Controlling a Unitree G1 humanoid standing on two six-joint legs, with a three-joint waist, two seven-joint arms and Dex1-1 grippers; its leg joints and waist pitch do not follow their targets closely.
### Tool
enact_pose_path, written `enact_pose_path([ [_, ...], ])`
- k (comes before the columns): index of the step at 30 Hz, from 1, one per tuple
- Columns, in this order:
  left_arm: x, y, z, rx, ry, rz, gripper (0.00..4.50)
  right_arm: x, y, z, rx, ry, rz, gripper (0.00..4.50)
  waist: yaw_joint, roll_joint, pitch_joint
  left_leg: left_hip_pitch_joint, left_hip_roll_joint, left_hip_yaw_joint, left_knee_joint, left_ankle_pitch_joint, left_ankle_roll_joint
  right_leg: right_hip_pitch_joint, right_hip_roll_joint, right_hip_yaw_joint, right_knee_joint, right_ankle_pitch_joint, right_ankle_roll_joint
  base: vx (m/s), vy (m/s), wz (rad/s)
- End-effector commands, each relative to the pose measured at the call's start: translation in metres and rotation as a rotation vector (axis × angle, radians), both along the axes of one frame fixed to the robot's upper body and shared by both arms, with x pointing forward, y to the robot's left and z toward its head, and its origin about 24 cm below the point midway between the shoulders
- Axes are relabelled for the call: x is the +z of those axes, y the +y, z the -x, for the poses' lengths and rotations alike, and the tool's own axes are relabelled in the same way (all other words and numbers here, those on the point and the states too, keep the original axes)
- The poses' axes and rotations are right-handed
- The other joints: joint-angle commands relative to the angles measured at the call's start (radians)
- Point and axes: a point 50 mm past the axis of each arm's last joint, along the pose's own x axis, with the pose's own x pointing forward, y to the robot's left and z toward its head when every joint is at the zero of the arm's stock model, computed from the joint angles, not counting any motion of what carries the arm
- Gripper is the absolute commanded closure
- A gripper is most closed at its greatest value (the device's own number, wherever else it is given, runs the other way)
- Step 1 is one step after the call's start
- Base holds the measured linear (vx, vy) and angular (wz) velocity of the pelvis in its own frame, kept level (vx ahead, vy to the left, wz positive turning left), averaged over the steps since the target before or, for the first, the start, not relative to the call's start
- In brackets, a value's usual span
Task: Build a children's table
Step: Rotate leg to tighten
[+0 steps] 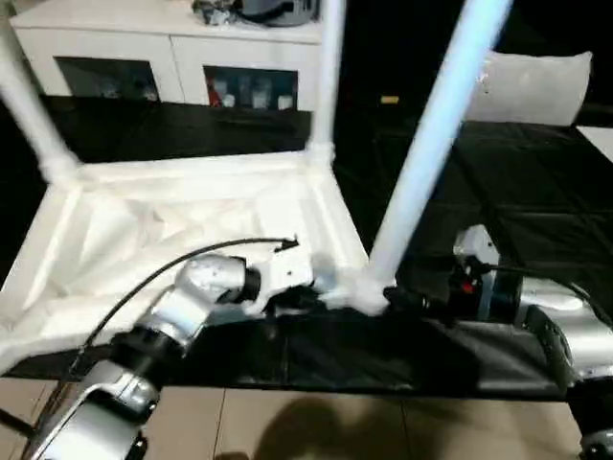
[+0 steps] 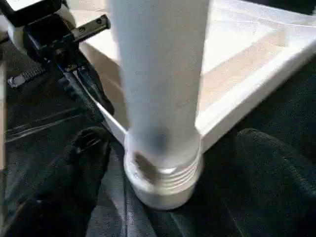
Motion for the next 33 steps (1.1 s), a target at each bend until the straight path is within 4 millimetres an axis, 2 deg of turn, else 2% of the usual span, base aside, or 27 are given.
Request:
enact_pose_path([
  [1,-0.017,0.003,0.015,-0.107,0.090,-0.078,4.50,0.003,0.001,0.002,0.056,0.020,-0.003,0.53,0.001,-0.004,-0.051,0.007,0.063,-0.015,-0.060,-0.214,0.060,0.040,-0.097,0.053,-0.075,-0.259,-0.187,0.000,0.000,0.00],
  [9,-0.015,0.008,0.021,-0.159,0.125,-0.078,4.50,0.001,0.014,0.007,0.144,0.051,-0.033,1.17,0.004,-0.006,-0.050,0.007,0.063,-0.016,-0.063,-0.224,0.044,0.039,-0.099,0.054,-0.077,-0.305,-0.173,0.000,0.000,0.00],
  [12,-0.015,0.007,0.020,-0.158,0.121,-0.077,4.50,0.000,0.017,0.007,0.158,0.058,-0.044,1.37,0.004,-0.006,-0.052,0.006,0.063,-0.016,-0.062,-0.215,0.044,0.039,-0.098,0.053,-0.076,-0.291,-0.172,0.000,0.000,0.00],
  [13,-0.015,0.007,0.020,-0.159,0.119,-0.074,4.50,-0.001,0.019,0.008,0.174,0.067,-0.054,1.59,0.005,-0.007,-0.053,0.006,0.062,-0.016,-0.061,-0.210,0.045,0.039,-0.098,0.053,-0.075,-0.283,-0.174,0.000,0.000,0.00],
  [21,-0.015,0.008,0.020,-0.155,0.112,-0.068,4.50,-0.003,0.022,0.011,0.203,0.089,-0.063,2.08,0.006,-0.006,-0.053,0.005,0.061,-0.016,-0.060,-0.198,0.045,0.041,-0.097,0.053,-0.073,-0.272,-0.172,0.000,0.000,0.00],
  [22,-0.015,0.007,0.020,-0.149,0.107,-0.065,4.50,-0.004,0.022,0.011,0.206,0.093,-0.064,2.33,0.007,-0.005,-0.053,0.005,0.061,-0.016,-0.060,-0.200,0.045,0.041,-0.098,0.052,-0.074,-0.272,-0.173,0.000,0.000,0.00],
  [27,-0.016,0.004,0.018,-0.112,0.100,-0.033,4.50,-0.006,0.023,0.015,0.213,0.110,-0.072,2.48,0.009,-0.005,-0.054,0.007,0.062,-0.015,-0.059,-0.198,0.045,0.040,-0.096,0.052,-0.073,-0.259,-0.177,0.000,0.000,0.00],
  [33,-0.011,-0.012,0.012,0.004,0.106,0.067,4.50,-0.012,0.028,0.023,0.178,0.149,-0.131,2.52,0.021,-0.007,-0.052,0.009,0.062,-0.015,-0.059,-0.197,0.049,0.039,-0.097,0.053,-0.074,-0.274,-0.173,0.000,0.000,0.00],
])
